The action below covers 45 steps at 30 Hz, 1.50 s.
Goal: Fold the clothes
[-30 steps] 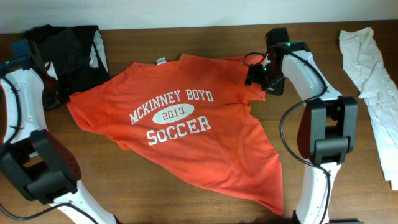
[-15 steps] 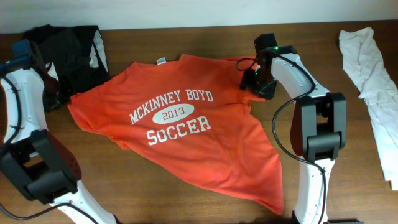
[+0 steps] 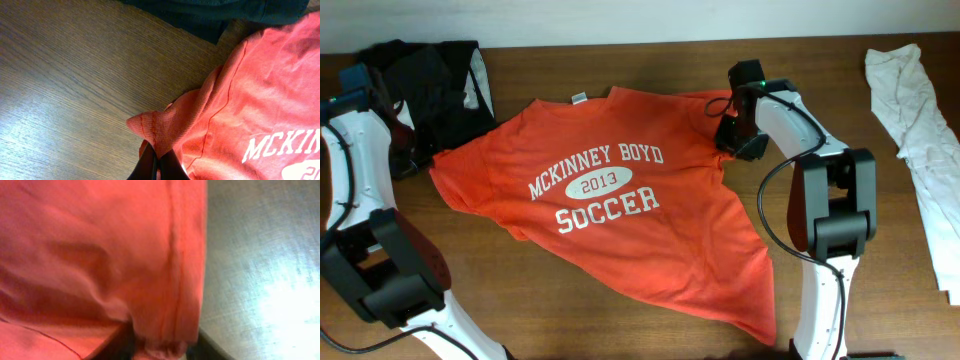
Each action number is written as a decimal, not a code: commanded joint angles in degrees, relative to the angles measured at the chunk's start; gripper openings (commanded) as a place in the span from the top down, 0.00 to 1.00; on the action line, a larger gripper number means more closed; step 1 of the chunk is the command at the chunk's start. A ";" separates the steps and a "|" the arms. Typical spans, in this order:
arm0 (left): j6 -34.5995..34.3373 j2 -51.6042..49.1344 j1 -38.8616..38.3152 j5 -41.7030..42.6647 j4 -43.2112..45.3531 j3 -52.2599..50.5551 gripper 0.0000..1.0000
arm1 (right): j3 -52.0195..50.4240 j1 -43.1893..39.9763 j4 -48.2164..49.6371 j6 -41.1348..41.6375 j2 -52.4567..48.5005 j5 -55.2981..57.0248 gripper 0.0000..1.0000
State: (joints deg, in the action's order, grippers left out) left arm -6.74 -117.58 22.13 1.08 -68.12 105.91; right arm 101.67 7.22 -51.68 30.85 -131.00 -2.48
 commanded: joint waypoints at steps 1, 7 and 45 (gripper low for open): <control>-0.55 0.26 -0.24 0.68 -0.09 0.63 1.00 | -0.98 0.09 6.88 0.35 -0.70 -0.04 0.96; -0.55 0.26 -0.44 9.79 -0.52 -0.22 1.00 | 20.02 -2.78 7.34 -1.07 -0.70 -1.38 0.96; -0.55 0.26 -16.44 4.46 -2.03 -0.28 1.00 | 7.30 -3.87 -33.90 -9.01 5.07 2.62 0.01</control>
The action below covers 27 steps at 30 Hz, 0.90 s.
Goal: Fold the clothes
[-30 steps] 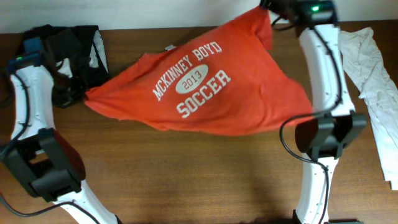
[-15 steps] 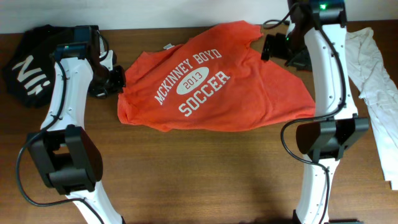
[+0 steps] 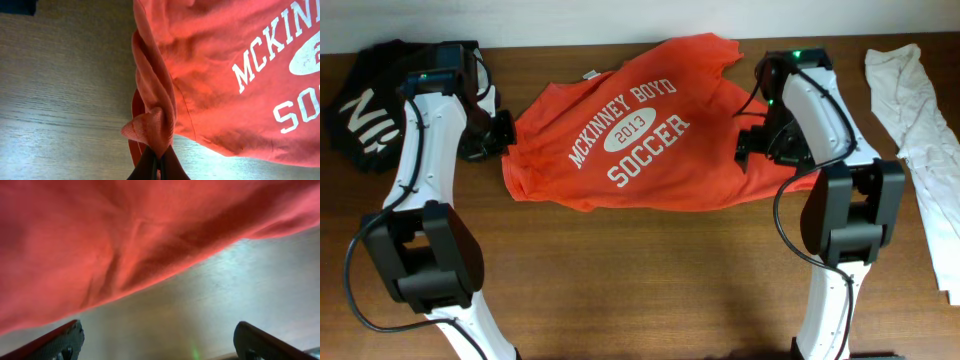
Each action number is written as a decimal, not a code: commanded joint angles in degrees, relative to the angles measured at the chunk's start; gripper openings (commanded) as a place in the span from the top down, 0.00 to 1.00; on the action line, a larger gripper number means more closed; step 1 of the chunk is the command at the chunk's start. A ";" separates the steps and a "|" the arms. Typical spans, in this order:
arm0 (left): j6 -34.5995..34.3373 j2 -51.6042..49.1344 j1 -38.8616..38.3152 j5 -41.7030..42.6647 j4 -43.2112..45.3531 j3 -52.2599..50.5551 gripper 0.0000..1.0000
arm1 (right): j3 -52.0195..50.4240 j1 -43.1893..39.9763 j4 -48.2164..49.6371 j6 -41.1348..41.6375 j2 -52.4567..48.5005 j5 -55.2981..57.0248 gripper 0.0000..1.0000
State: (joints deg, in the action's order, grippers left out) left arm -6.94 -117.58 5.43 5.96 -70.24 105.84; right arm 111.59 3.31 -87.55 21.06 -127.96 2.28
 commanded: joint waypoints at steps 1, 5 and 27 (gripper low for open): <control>-0.35 0.26 0.24 -0.39 0.11 -0.22 1.00 | -4.61 0.04 4.04 0.81 2.01 -2.56 0.01; -0.33 0.26 0.26 -0.42 0.11 -0.22 0.99 | -12.04 0.04 8.61 0.81 2.01 -4.28 0.01; -0.33 0.26 0.26 -0.42 0.11 -0.22 0.99 | 8.31 -4.57 8.68 0.37 2.03 -5.11 0.96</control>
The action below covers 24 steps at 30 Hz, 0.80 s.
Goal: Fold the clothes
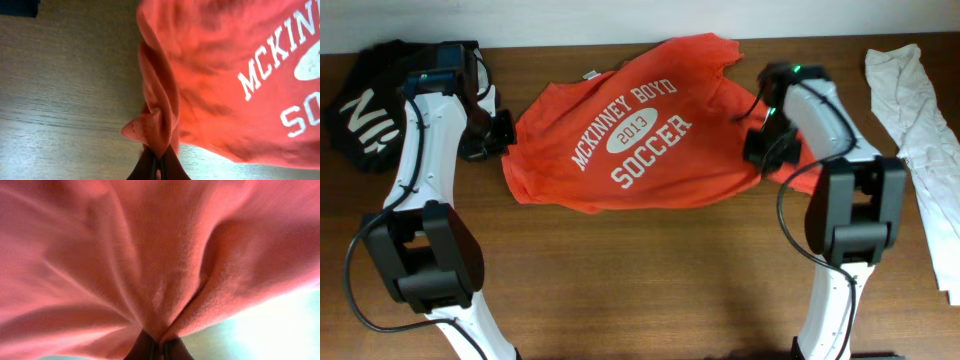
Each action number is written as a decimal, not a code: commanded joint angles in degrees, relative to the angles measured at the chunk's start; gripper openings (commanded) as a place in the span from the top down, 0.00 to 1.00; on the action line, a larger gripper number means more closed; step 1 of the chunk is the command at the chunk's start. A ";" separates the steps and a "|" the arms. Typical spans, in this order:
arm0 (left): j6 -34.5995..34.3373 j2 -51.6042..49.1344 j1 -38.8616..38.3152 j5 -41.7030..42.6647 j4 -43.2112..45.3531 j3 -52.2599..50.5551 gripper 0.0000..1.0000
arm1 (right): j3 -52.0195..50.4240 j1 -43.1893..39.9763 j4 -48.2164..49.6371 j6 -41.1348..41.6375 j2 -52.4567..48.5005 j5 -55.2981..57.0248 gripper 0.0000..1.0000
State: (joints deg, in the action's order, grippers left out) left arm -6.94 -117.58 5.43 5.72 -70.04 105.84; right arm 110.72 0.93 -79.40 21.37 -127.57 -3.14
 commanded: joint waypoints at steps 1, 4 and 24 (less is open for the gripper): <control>-0.35 0.26 0.24 -0.17 -0.09 -0.22 0.99 | 10.88 -2.36 1.97 0.09 1.64 0.26 0.94; -0.37 0.26 0.24 -0.13 0.09 -0.22 0.99 | 11.98 -1.14 10.88 0.13 0.66 -3.58 0.79; -0.35 0.26 0.24 0.04 0.11 -0.22 0.99 | 7.85 -7.26 -8.37 -7.26 -2.36 -1.46 0.10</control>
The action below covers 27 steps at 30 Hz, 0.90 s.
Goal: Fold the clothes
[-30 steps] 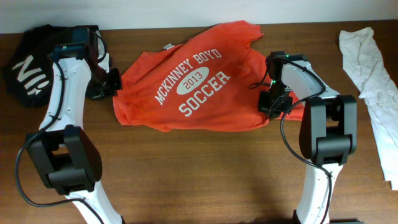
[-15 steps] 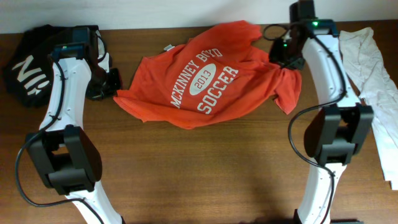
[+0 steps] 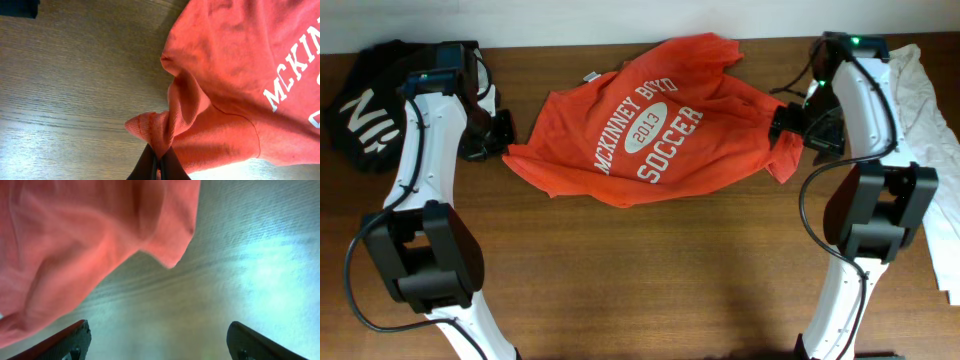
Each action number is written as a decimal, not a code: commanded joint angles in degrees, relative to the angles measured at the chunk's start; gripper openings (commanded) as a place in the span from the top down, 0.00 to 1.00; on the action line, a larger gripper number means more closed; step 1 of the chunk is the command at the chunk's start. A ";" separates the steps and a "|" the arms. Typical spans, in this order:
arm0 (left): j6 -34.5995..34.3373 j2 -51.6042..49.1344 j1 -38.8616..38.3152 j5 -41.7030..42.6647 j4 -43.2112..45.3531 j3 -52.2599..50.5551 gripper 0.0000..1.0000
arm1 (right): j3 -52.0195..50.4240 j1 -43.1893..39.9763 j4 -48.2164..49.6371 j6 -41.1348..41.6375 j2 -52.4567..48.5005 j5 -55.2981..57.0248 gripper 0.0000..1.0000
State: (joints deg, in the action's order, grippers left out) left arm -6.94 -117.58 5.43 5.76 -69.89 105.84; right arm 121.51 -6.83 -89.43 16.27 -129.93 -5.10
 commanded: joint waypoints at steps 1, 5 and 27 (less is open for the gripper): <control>-0.35 0.26 0.24 -0.02 -0.02 -0.22 0.99 | -5.03 0.85 3.41 -2.58 0.00 -0.66 0.10; -0.35 0.26 0.24 -0.02 -0.04 -0.22 0.99 | -14.34 3.17 13.46 -2.56 0.00 -9.01 0.10; -0.33 0.26 0.26 -1.07 0.00 -0.22 0.99 | 0.33 6.84 14.67 0.50 0.04 -10.78 0.96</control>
State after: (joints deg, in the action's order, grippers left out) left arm -6.96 -117.58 5.43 5.41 -69.82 105.84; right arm 114.30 0.08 -74.02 16.58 -130.58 -15.62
